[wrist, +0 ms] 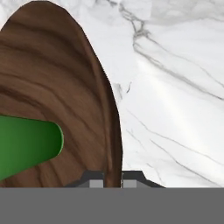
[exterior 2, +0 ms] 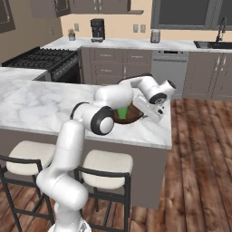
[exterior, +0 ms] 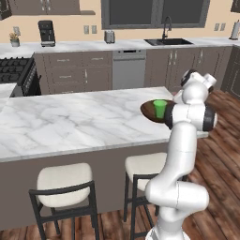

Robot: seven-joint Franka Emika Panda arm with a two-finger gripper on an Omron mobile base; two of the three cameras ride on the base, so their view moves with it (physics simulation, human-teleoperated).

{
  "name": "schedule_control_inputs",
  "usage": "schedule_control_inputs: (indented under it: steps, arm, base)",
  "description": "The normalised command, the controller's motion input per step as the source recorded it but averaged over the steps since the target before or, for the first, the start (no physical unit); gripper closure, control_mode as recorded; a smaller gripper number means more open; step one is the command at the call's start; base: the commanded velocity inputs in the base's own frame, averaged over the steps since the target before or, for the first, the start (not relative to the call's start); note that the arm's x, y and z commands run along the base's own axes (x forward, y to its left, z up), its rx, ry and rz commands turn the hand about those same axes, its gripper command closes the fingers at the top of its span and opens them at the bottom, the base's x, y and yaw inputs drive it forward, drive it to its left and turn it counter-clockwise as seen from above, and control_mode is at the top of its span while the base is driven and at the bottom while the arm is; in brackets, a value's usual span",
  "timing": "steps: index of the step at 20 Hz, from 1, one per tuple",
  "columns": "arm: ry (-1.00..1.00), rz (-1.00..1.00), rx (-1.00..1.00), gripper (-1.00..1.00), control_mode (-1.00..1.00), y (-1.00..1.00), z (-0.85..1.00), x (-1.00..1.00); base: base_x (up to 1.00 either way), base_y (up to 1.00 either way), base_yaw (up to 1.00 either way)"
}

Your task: Place the cup inside the bowl on the dining table and move the bowl to any counter.

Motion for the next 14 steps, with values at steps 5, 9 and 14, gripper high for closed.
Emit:
schedule_control_inputs:
  steps: [5,9,14]
  arm:
    - [0.00,0.12,0.04,1.00,-1.00,0.00,0.22,-0.28]
    - [0.00,0.11,0.00,1.00,-1.00,0.00,0.12,-0.47]
    - [0.00,0.11,0.00,1.00,-1.00,0.01,0.01,-0.55]
  base:
    - [0.00,0.00,0.00]
    - [0.00,0.00,0.00]
    - [0.00,0.00,0.00]
